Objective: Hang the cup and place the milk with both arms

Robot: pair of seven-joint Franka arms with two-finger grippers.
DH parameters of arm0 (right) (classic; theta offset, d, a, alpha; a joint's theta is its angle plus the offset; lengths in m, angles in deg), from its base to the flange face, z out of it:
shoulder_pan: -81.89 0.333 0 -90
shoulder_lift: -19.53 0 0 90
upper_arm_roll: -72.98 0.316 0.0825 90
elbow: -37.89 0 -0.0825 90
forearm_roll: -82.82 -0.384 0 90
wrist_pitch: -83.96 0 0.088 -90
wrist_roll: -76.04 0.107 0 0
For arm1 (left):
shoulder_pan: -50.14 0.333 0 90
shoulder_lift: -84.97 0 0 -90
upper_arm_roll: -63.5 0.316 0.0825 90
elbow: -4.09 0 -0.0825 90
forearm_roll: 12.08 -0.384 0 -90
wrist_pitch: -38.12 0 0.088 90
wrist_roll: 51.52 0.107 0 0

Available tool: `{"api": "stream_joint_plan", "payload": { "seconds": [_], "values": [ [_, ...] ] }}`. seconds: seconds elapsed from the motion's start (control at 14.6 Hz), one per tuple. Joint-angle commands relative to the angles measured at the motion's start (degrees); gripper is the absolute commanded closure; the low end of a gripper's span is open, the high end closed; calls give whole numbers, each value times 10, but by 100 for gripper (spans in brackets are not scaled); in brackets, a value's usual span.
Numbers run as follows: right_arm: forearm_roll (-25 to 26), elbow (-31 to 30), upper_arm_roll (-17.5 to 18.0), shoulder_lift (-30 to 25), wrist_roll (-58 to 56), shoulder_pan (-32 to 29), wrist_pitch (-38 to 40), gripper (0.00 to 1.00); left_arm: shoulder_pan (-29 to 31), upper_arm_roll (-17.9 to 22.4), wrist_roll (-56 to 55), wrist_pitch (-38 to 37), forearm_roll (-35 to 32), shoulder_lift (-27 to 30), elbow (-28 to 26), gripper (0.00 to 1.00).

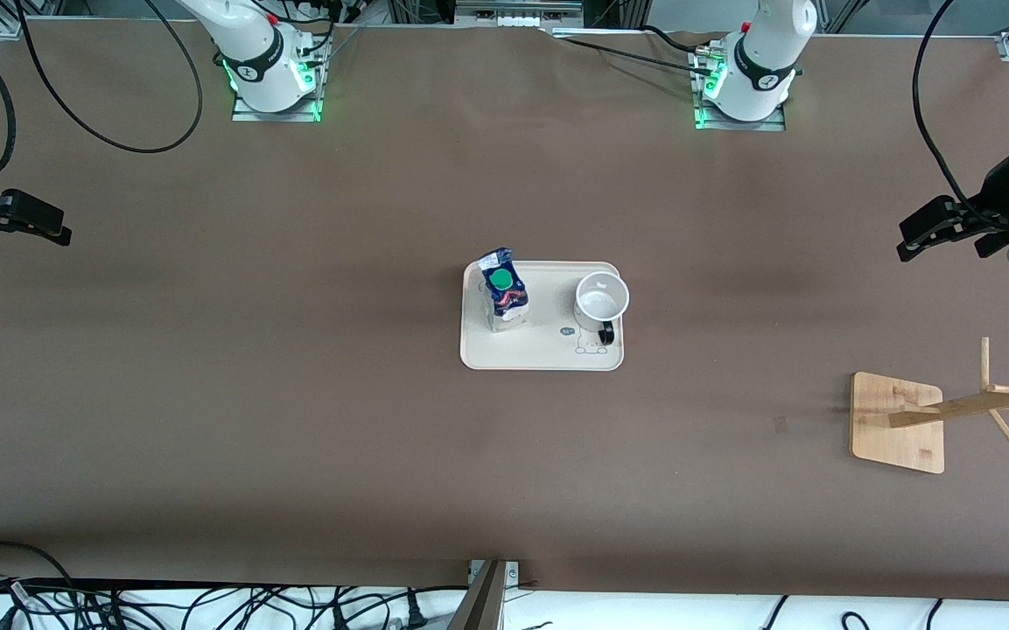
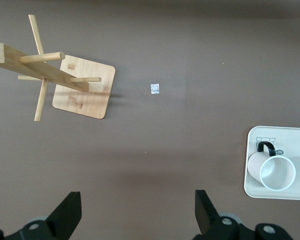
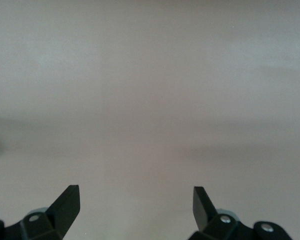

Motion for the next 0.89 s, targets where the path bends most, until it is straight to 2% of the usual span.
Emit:
{"api": "stream_joint_plan", "payload": {
  "seconds": [0.0, 0.55, 0.82],
  "values": [
    [3, 17, -2, 6, -4, 3, 14, 0, 0, -3, -5, -12, 5, -6, 17, 0],
    [2, 17, 1, 6, -1, 6, 10, 0, 0, -3, -4, -12, 5, -6, 17, 0],
    [1, 12, 1, 23, -5, 6, 18, 0, 0, -3, -4, -12, 5, -6, 17, 0]
  ]
}}
